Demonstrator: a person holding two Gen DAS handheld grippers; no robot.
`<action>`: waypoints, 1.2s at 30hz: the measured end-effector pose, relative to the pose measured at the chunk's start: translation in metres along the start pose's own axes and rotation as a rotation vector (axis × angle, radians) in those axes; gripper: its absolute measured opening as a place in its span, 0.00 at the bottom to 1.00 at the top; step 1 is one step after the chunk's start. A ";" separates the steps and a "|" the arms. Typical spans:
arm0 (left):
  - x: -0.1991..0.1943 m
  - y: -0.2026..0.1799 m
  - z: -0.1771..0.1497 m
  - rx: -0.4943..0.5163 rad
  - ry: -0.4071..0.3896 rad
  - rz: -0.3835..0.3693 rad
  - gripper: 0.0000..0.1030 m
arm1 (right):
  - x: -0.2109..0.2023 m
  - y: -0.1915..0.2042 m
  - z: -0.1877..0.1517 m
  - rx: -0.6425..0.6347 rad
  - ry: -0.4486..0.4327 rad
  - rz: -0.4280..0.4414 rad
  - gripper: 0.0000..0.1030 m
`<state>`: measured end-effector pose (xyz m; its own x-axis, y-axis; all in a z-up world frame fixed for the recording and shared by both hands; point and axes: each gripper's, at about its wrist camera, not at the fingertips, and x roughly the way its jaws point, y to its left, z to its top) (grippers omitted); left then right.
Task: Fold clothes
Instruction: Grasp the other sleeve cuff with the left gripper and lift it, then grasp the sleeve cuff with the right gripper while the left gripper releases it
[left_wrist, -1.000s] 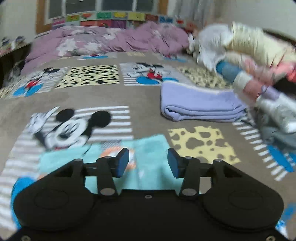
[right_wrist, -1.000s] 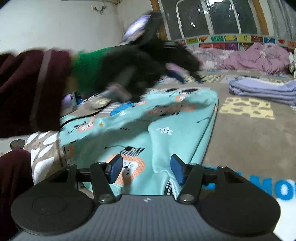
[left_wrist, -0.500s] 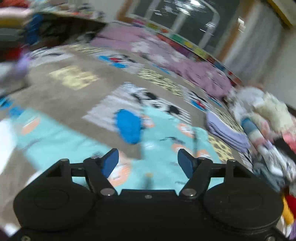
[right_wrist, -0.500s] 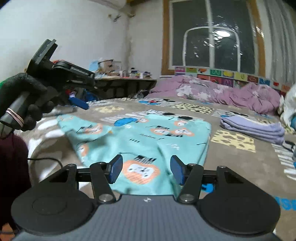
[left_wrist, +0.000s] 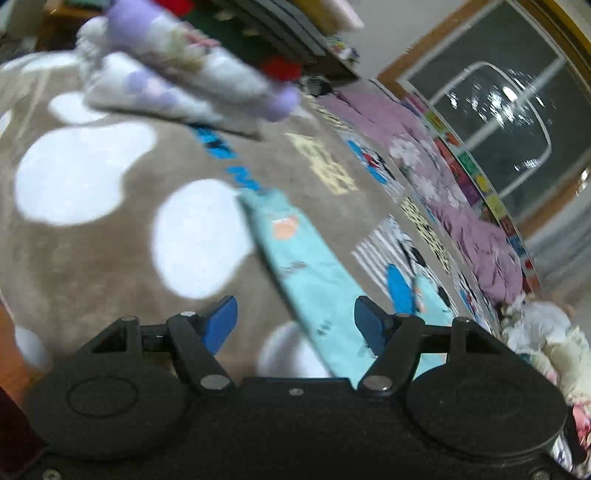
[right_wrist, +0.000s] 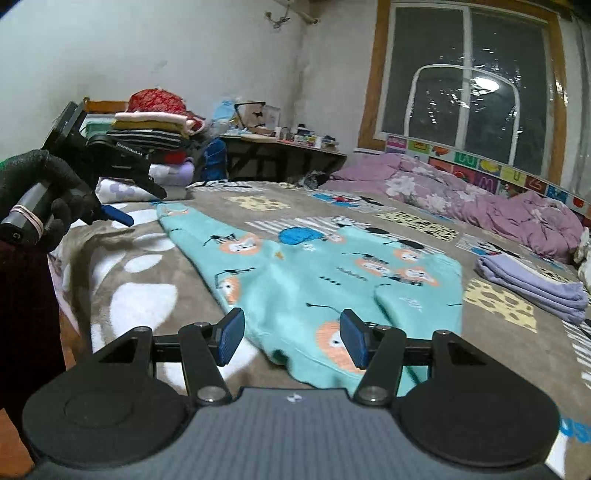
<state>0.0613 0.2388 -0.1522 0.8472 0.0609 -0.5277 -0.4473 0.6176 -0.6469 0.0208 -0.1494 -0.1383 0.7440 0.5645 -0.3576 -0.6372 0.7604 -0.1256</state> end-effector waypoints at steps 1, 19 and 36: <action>0.002 0.005 0.000 -0.016 0.004 -0.006 0.66 | 0.002 0.003 0.000 -0.005 0.006 0.005 0.56; 0.037 -0.017 0.012 -0.041 -0.076 -0.160 0.03 | 0.007 -0.036 -0.016 0.245 0.010 -0.038 0.56; -0.001 -0.177 -0.059 0.463 -0.077 -0.348 0.03 | -0.018 -0.144 -0.053 0.888 -0.205 0.093 0.51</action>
<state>0.1227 0.0830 -0.0698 0.9482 -0.1606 -0.2742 0.0183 0.8890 -0.4575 0.0891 -0.2860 -0.1627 0.7728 0.6170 -0.1488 -0.3705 0.6289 0.6835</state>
